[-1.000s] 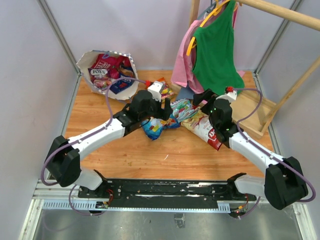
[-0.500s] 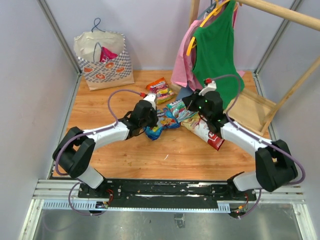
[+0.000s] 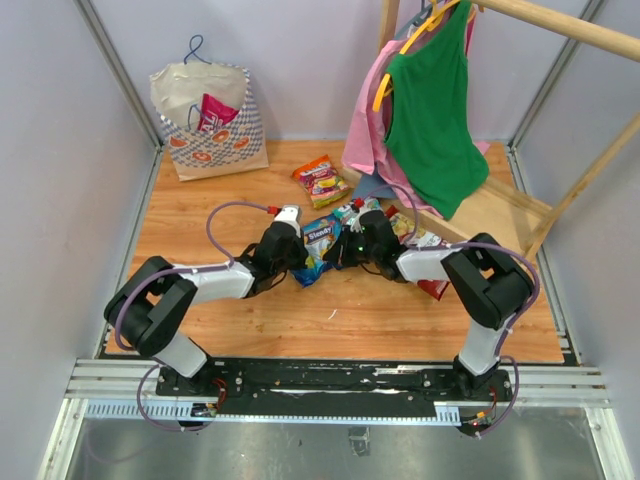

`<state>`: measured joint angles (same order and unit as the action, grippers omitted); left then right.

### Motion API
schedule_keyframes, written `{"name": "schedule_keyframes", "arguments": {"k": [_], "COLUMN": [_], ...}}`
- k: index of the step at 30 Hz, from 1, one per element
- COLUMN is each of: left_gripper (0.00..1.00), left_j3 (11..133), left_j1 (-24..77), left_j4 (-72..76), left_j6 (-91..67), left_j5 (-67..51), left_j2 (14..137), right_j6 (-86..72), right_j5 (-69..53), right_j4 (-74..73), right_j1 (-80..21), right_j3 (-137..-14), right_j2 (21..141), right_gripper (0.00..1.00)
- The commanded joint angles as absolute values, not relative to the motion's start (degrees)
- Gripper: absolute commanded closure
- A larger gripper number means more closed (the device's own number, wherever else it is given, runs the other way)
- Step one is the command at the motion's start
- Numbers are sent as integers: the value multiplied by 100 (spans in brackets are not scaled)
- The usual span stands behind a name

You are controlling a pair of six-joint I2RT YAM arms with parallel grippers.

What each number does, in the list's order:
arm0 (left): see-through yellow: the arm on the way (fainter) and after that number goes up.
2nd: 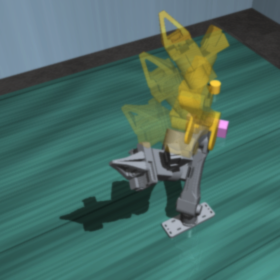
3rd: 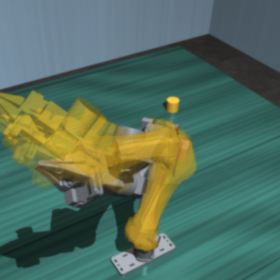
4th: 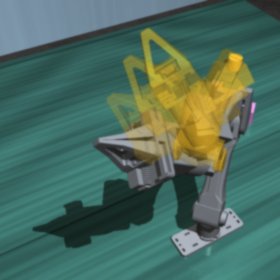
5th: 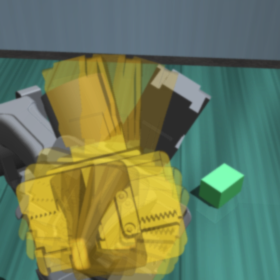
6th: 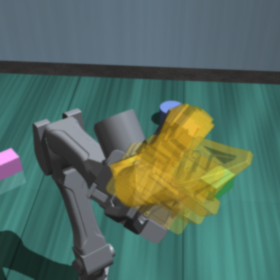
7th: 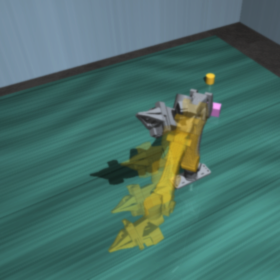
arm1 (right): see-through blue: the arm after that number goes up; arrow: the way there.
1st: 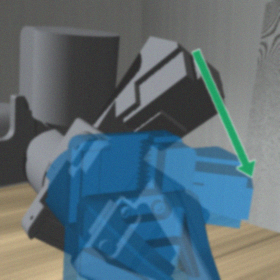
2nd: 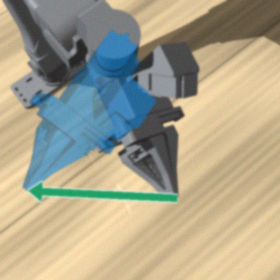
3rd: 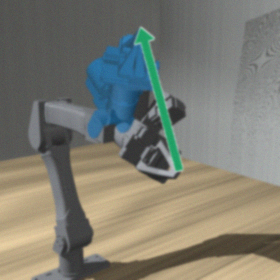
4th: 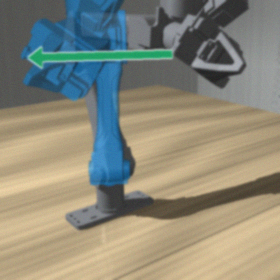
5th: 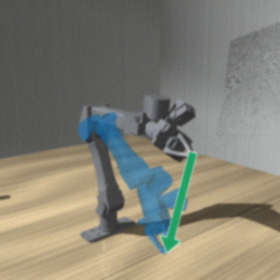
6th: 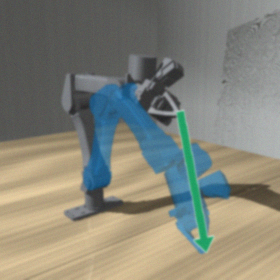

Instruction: Take the snacks out of the paper bag

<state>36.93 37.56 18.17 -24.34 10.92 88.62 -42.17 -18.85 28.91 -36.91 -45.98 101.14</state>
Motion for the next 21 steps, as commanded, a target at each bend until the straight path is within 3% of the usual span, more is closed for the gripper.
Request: {"name": "schedule_keyframes", "arguments": {"k": [1,9,16,21], "left_gripper": [99,99,99,88], "left_j3": [3402,3253,3208,3312], "left_j1": [3637,3452,3423,3419], "left_j4": [1709,1718,1469,1297], "left_j6": [-2463,-2394,-2295,-2285], "left_j5": [1441,1502,1660,1583], "left_j2": [9053,8855,8377,7621], "right_j6": [-4300,-3796,-3223,-2837], "right_j5": [-2179,-2064,-1827,-1321], "right_j4": [2914,2280,1743,1709], "right_j1": [-3711,-3712,-3845,-3867], "right_j3": [-4776,-5114,-5070,-4804], "right_j2": [10451,10523,9802,8982], "right_gripper": [99,99,99,96]}}
